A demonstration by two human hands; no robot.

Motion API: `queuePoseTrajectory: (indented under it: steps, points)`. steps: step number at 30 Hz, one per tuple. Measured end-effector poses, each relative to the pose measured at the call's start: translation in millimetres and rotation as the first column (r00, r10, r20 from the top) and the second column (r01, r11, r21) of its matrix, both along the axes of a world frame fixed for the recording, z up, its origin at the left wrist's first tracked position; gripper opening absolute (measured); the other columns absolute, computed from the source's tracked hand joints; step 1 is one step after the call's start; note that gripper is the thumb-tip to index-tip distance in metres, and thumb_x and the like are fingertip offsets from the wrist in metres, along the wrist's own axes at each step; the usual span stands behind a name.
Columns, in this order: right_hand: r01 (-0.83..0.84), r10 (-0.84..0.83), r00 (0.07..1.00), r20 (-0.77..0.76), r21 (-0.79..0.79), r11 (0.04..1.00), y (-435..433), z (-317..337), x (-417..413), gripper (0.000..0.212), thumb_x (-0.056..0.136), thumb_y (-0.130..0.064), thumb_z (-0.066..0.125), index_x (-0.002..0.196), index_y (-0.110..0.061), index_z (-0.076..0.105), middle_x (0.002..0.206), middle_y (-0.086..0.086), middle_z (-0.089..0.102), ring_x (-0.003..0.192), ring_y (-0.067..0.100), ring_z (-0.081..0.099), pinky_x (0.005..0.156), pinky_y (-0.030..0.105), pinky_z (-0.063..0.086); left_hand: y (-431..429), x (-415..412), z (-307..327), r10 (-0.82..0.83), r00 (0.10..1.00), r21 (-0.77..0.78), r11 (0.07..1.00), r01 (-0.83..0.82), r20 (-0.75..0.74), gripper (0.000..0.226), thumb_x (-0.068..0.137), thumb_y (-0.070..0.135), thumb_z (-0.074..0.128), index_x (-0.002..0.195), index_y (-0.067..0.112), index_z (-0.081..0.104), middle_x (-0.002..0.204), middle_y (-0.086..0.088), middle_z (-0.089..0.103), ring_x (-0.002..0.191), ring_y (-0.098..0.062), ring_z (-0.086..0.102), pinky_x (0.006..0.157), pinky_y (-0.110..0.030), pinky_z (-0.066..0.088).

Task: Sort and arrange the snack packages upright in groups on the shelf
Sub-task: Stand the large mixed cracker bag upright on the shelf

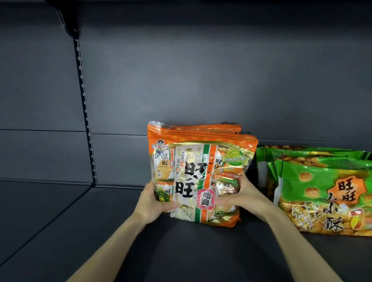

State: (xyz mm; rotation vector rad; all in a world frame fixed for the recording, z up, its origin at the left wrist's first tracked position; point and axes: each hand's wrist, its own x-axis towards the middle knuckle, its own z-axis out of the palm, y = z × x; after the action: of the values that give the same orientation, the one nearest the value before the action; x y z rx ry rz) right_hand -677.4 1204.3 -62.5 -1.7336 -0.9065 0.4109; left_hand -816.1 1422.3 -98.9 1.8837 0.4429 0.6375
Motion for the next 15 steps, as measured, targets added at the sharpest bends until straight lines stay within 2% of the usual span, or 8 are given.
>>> queuePoseTrajectory:
  steps: [2, 5, 7, 9, 11, 12, 13, 15]
  points:
    - [0.018, -0.017, 0.999, 0.029, -0.058, 0.998, -2.6, -1.9, 5.6, 0.111, 0.05, -0.022, 0.092, 0.137, -0.035, 0.025, 0.129, -0.011, 0.052, 0.115, 0.009, 0.055, 0.099, 0.033, 0.046, 3.1, 1.8, -4.2, -0.023, 1.0, -0.006, 1.0, 0.023, 0.007, 0.063, 0.064, 0.003, 0.083, 0.104, 0.037, 0.049, 0.112, 0.002, 0.067, 0.103, -0.018, 0.064, 0.094, -0.045, 0.051]
    - [0.089, -0.091, 0.994, 0.067, 0.038, 0.995, -2.5, -1.9, 9.7, 0.101, 0.055, -0.017, 0.091, 0.137, -0.029, 0.033, 0.127, -0.01, 0.056, 0.114, 0.007, 0.056, 0.096, 0.031, 0.048, 5.4, 2.7, -4.0, -0.06, 0.998, 0.0, 0.998, 0.06, -0.022, 0.071, 0.064, 0.007, 0.084, 0.121, 0.03, 0.047, 0.11, 0.005, 0.068, 0.102, -0.015, 0.065, 0.094, -0.045, 0.051]
    - [0.129, -0.137, 0.982, 0.133, 0.073, 0.989, -1.6, -4.7, 10.8, 0.096, 0.056, -0.023, 0.09, 0.136, -0.029, 0.038, 0.127, -0.013, 0.056, 0.116, 0.005, 0.053, 0.101, 0.033, 0.043, 4.7, 3.6, -4.0, -0.057, 0.998, 0.016, 0.998, 0.058, -0.028, 0.076, 0.065, 0.008, 0.084, 0.127, 0.025, 0.044, 0.106, 0.01, 0.068, 0.097, -0.007, 0.065, 0.088, -0.033, 0.054]
    - [0.151, -0.168, 0.974, 0.152, 0.114, 0.982, -0.6, -8.6, 9.5, 0.085, 0.059, -0.024, 0.089, 0.13, -0.032, 0.043, 0.12, -0.018, 0.059, 0.112, -0.004, 0.053, 0.099, 0.029, 0.043, 1.1, 2.3, -2.5, -0.006, 1.0, 0.072, 0.997, 0.008, -0.029, 0.073, 0.065, 0.013, 0.085, 0.123, 0.028, 0.044, 0.096, 0.021, 0.064, 0.087, 0.004, 0.061, 0.076, -0.011, 0.047]
    - [0.172, -0.192, 0.968, 0.162, 0.13, 0.977, 1.0, -11.7, 7.5, 0.074, 0.065, -0.023, 0.086, 0.123, -0.038, 0.044, 0.111, -0.021, 0.061, 0.104, -0.009, 0.055, 0.094, 0.027, 0.047, 0.5, 0.5, -2.8, 0.052, 0.998, 0.14, 0.989, -0.046, -0.035, 0.071, 0.064, 0.021, 0.086, 0.121, 0.03, 0.044, 0.09, 0.027, 0.06, 0.082, 0.009, 0.057, 0.072, -0.006, 0.043]
    - [0.189, -0.209, 0.962, 0.175, 0.124, 0.974, 2.2, -13.5, 7.7, 0.072, 0.066, -0.026, 0.084, 0.123, -0.04, 0.043, 0.11, -0.021, 0.062, 0.104, -0.007, 0.056, 0.093, 0.028, 0.048, 1.1, -0.1, -3.6, 0.062, 0.997, 0.164, 0.985, -0.053, -0.046, 0.072, 0.063, 0.027, 0.086, 0.122, 0.031, 0.045, 0.091, 0.028, 0.06, 0.085, 0.007, 0.058, 0.078, -0.009, 0.044]
    - [0.204, -0.223, 0.956, 0.192, 0.112, 0.972, 3.1, -14.9, 8.5, 0.071, 0.068, -0.031, 0.083, 0.126, -0.04, 0.042, 0.11, -0.021, 0.062, 0.106, -0.003, 0.056, 0.093, 0.031, 0.049, 2.8, -1.1, -5.0, 0.065, 0.996, 0.175, 0.983, -0.052, -0.066, 0.073, 0.061, 0.038, 0.086, 0.121, 0.035, 0.044, 0.092, 0.027, 0.062, 0.09, 0.003, 0.06, 0.088, -0.018, 0.047]
    - [0.226, -0.239, 0.947, 0.216, 0.086, 0.97, 3.7, -16.9, 10.3, 0.074, 0.069, -0.037, 0.081, 0.131, -0.038, 0.04, 0.109, -0.017, 0.063, 0.105, 0.002, 0.058, 0.093, 0.037, 0.051, 6.1, -4.1, -5.3, 0.055, 0.993, 0.172, 0.984, -0.036, -0.106, 0.067, 0.054, 0.063, 0.079, 0.111, 0.049, 0.045, 0.098, 0.025, 0.066, 0.103, -0.006, 0.061, 0.103, -0.039, 0.041]
